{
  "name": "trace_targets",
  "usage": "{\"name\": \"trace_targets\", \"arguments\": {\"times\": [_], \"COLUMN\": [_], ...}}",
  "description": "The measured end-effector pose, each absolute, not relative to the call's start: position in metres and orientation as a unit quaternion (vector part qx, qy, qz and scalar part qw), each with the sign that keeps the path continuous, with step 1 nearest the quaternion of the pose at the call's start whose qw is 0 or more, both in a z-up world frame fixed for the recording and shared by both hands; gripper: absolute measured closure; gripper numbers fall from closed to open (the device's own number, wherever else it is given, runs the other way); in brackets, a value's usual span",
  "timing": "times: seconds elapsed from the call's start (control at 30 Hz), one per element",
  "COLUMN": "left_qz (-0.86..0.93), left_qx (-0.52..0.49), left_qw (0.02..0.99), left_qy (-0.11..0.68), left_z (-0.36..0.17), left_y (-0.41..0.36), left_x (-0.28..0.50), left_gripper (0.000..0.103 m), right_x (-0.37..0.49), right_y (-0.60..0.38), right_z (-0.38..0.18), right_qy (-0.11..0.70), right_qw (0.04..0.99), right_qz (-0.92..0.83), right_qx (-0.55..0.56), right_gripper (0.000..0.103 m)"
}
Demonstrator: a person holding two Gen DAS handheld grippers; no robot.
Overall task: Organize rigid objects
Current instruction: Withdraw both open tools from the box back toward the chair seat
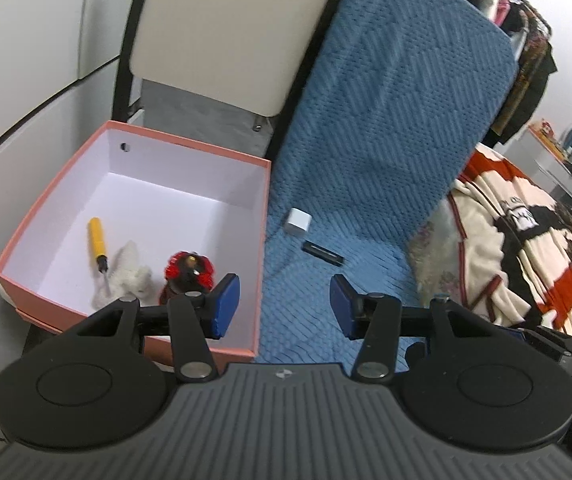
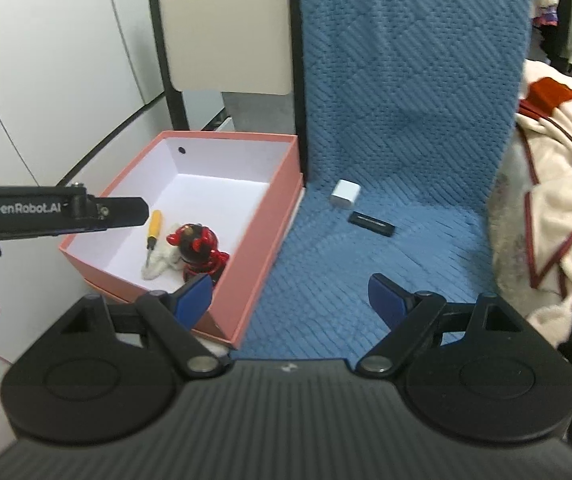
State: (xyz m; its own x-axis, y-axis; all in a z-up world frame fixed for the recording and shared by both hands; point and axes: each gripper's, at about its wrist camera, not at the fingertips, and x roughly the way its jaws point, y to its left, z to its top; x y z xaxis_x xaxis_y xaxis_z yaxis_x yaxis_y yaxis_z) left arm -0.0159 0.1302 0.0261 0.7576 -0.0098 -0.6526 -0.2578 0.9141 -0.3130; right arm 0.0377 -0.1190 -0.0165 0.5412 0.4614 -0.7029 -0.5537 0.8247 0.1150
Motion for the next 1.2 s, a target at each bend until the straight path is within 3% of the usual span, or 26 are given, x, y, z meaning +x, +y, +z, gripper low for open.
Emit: {"name": "trace_targets", "arguments": {"times": [0.77, 1.2], "left_qz": [-0.004, -0.029], "left_qx": [-0.171, -0.157], "left_qw": [0.926, 0.923], "left_qy": [0.338, 0.349], "left_z": [0.009, 0.001], "left_y": [0.067, 0.051], "left_x": [-0.059, -0.011], "left_gripper": [0.047, 0.047], "right_x": [-0.023, 0.0], "right_y": [-0.239, -0.233], "right_z": [-0.047, -0.066], "right_qy": [0.341, 0.348], "right_qw": [0.917, 0.912], "right_qz": [0.208, 0.217], "right_qx": [-0.024, -0.013], "right_gripper": [0.016, 0.016]}}
